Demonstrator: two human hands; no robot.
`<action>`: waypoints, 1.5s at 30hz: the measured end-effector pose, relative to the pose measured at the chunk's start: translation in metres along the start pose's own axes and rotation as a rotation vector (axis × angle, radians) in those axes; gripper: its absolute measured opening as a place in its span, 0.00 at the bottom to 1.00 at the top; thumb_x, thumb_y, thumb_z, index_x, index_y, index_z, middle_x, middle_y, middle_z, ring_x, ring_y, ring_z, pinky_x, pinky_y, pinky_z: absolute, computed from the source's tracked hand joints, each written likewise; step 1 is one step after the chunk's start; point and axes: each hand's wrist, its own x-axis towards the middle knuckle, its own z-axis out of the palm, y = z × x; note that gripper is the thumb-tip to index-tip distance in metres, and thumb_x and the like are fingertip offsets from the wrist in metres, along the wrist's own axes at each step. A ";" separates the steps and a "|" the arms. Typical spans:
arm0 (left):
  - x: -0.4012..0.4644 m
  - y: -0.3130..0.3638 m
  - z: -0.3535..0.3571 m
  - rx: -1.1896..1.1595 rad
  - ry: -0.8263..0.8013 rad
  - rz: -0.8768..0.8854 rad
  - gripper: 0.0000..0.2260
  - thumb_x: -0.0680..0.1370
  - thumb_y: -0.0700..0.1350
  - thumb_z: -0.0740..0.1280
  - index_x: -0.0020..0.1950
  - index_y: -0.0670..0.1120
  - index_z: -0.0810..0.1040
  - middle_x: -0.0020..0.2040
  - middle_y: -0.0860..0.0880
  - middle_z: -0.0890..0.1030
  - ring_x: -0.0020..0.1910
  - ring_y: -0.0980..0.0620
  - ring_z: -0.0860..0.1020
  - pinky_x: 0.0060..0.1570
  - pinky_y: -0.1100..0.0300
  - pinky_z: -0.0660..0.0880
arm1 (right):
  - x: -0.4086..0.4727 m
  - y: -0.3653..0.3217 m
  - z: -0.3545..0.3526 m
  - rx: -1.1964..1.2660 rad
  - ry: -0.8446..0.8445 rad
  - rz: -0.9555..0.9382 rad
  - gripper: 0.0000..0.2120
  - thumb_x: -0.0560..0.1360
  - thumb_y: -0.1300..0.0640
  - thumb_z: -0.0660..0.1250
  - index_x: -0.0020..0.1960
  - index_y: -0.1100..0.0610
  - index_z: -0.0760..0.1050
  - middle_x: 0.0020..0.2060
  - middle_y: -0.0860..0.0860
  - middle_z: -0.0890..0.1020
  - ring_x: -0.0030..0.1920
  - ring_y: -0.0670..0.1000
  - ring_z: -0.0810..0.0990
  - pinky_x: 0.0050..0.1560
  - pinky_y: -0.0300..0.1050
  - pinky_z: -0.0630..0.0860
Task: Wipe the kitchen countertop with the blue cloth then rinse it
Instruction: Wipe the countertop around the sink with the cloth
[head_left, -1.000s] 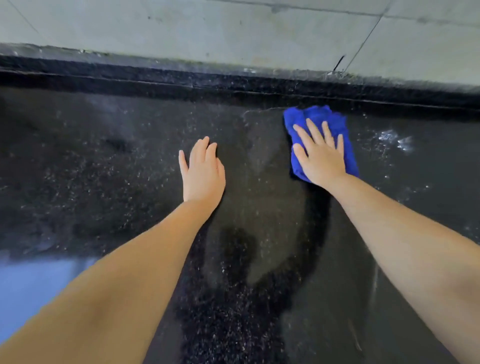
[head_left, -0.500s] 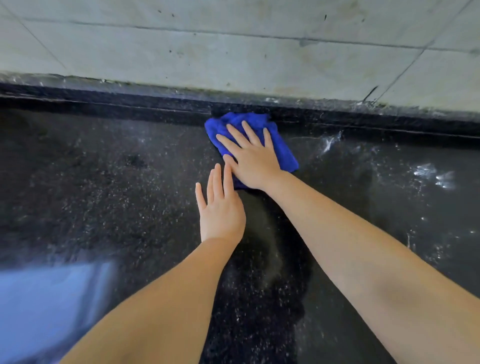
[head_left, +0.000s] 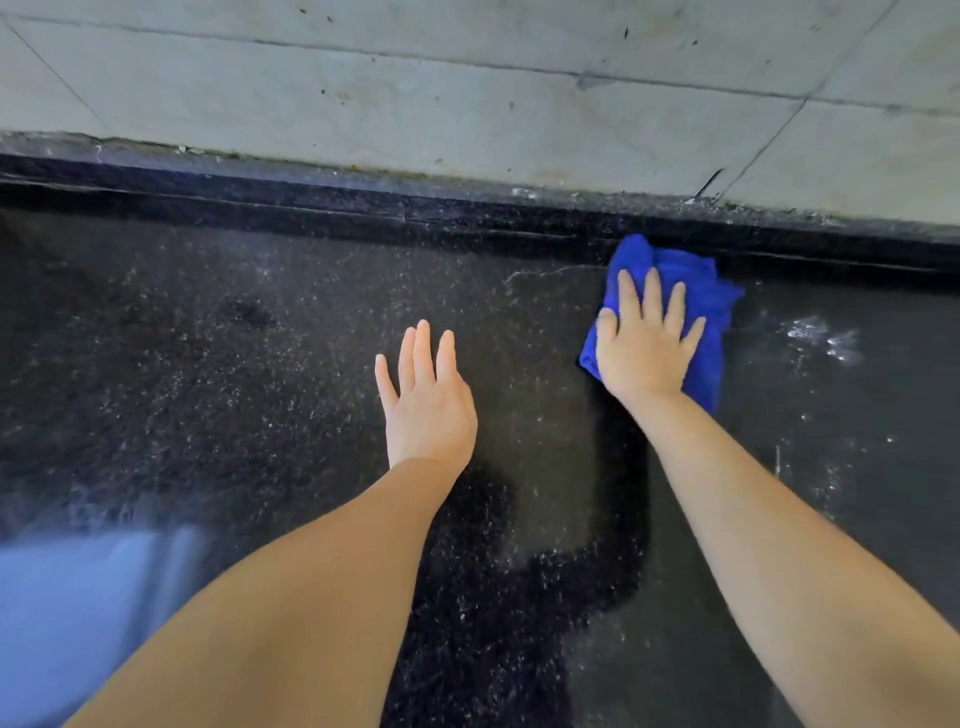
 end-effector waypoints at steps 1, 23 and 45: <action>0.000 0.000 0.000 0.004 0.003 -0.002 0.22 0.82 0.46 0.48 0.76 0.48 0.50 0.78 0.47 0.47 0.76 0.49 0.44 0.73 0.45 0.40 | -0.021 -0.017 0.009 -0.027 0.030 -0.143 0.24 0.79 0.46 0.48 0.75 0.46 0.55 0.76 0.49 0.55 0.76 0.56 0.50 0.71 0.63 0.47; -0.001 0.001 0.001 -0.016 0.062 0.031 0.21 0.81 0.45 0.50 0.75 0.45 0.57 0.77 0.43 0.54 0.76 0.46 0.49 0.72 0.43 0.43 | -0.289 0.067 0.025 -0.085 -0.128 -0.591 0.25 0.74 0.43 0.57 0.71 0.44 0.65 0.71 0.46 0.67 0.72 0.53 0.61 0.68 0.60 0.57; -0.089 0.187 0.053 -0.133 0.052 0.041 0.19 0.80 0.44 0.54 0.72 0.46 0.64 0.75 0.50 0.61 0.74 0.53 0.56 0.72 0.43 0.43 | -0.183 0.221 -0.012 -0.080 -0.145 -0.683 0.25 0.78 0.44 0.51 0.73 0.46 0.60 0.74 0.48 0.62 0.74 0.54 0.57 0.70 0.59 0.54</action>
